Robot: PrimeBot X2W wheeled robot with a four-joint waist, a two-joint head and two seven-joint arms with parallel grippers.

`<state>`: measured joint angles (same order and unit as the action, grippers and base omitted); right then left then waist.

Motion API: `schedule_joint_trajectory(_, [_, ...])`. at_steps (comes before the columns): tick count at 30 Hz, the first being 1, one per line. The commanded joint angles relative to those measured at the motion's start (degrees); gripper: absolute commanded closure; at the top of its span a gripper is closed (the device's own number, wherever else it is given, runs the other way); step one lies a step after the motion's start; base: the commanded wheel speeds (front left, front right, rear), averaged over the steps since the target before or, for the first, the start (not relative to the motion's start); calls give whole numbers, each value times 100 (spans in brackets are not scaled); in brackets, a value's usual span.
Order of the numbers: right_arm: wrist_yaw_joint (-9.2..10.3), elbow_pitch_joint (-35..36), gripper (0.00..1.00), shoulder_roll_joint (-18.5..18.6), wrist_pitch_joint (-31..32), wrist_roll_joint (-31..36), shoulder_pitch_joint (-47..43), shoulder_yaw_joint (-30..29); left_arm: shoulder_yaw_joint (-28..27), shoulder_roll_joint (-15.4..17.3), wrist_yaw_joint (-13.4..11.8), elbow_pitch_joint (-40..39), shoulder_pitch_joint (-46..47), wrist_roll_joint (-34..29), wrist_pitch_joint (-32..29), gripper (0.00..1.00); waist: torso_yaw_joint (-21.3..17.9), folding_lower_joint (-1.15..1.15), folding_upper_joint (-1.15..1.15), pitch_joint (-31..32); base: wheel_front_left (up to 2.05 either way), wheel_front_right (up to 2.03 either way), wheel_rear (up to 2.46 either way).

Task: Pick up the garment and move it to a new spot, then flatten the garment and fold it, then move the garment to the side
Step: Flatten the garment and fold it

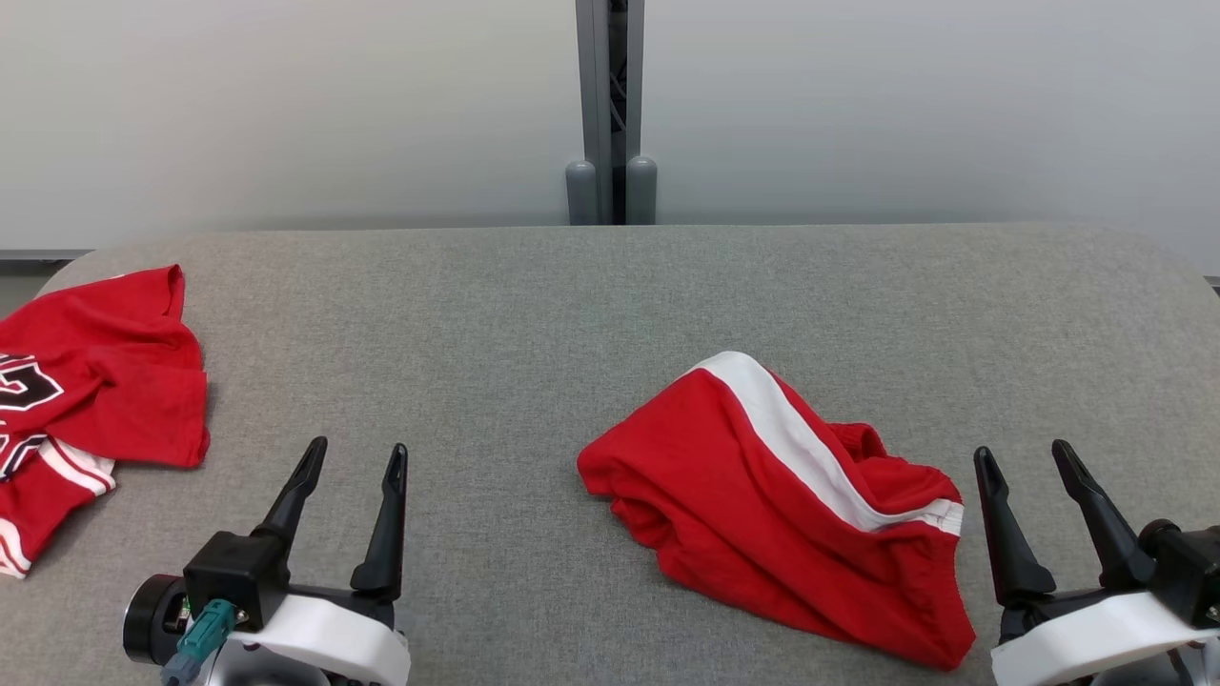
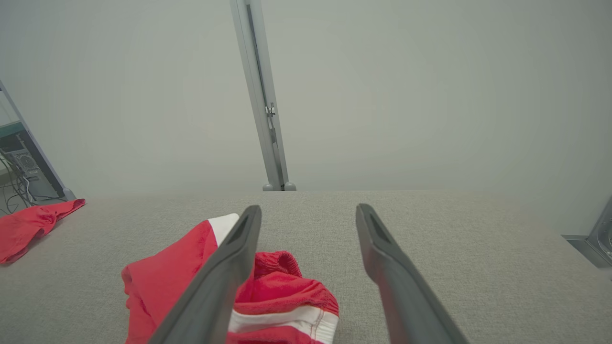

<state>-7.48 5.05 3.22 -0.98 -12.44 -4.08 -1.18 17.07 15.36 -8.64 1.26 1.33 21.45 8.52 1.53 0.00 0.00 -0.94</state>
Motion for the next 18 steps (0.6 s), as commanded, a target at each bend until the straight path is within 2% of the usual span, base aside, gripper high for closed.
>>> schedule_joint_trajectory(1, [-2, 25, 0, -3, 25, 52, -54, 1, 0, 23, -22, -10, -63, 28, 0, 0, -1, 0, 0, -5, 0, 0, 0])
schedule_joint_trajectory(8, [-3, 47, 0, -11, 42, 10, 89, 65, 201, 13, 211, 65, 353, 48, -158, 0, -97, 0, 0, -137, 0, 0, 0])
schedule_joint_trajectory(13, [-2, -2, 0, -8, 18, -34, 227, 194, 520, -78, 620, 382, 952, 150, -606, 0, -448, 0, 0, -349, 0, 0, 0])
schedule_joint_trajectory(14, [-2, -2, 0, -8, 18, -34, 227, 194, 520, -78, 620, 382, 952, 150, -606, 0, -448, 0, 0, -349, 0, 0, 0])
schedule_joint_trajectory(18, [-2, -46, 0, -12, -53, -78, 355, 272, 766, -187, 980, 790, 1524, 301, -1084, 0, -842, 0, 0, -589, 0, 0, 0])
